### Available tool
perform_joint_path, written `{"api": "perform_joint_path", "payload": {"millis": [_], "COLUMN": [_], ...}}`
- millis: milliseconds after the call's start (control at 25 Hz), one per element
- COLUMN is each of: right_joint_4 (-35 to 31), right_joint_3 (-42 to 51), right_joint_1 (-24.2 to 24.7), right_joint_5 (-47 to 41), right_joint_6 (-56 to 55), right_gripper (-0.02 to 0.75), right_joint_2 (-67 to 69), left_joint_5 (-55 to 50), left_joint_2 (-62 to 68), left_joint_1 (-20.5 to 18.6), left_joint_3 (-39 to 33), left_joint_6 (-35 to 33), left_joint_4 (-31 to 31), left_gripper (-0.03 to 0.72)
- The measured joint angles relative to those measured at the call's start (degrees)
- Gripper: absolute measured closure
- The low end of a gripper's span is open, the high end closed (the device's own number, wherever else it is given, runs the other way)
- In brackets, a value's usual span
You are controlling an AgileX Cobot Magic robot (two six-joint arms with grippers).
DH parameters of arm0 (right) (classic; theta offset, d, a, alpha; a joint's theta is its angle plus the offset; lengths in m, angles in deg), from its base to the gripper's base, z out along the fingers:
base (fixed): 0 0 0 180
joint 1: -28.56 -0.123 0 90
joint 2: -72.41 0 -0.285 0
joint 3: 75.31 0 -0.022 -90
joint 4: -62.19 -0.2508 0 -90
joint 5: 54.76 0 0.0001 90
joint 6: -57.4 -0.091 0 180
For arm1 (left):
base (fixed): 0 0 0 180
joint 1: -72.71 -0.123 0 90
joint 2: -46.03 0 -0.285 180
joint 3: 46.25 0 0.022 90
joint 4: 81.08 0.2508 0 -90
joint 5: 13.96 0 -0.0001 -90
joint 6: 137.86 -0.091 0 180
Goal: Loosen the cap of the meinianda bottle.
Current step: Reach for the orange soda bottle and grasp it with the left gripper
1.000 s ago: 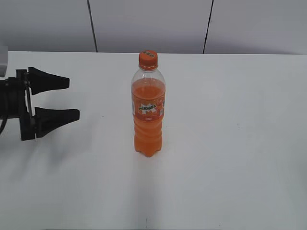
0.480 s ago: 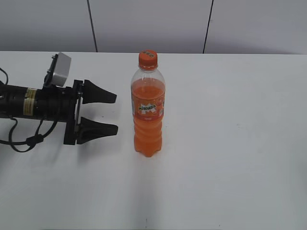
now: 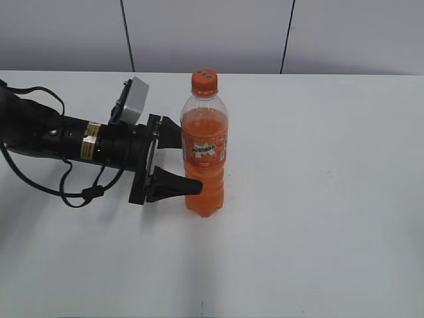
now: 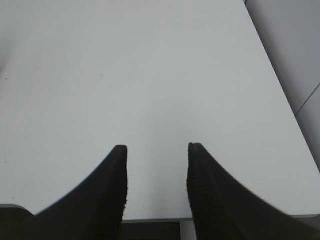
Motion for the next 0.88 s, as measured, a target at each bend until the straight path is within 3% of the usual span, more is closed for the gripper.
{"api": "perform_joint_path", "payload": {"millis": [280,480,880], "right_joint_4": [0.00,0.00,0.00], "right_joint_3": [0.00,0.00,0.00], "right_joint_1": [0.00,0.00,0.00], "right_joint_5": [0.00,0.00,0.00], "right_joint_6": [0.00,0.00,0.06], "right_gripper": [0.435,0.435,0.435], "right_joint_2": [0.00,0.00,0.00], "left_joint_5": [0.00,0.00,0.30], "left_joint_2": [2.82,3.54,3.54], "left_joint_1": [4.23,5.02,5.02], "left_joint_3": [4.08,4.62,4.62], "left_joint_6": [1.54,1.65,1.77], "left_joint_4": [-2.48,-3.30,-3.07], "left_gripper": [0.109,0.117,0.256]}}
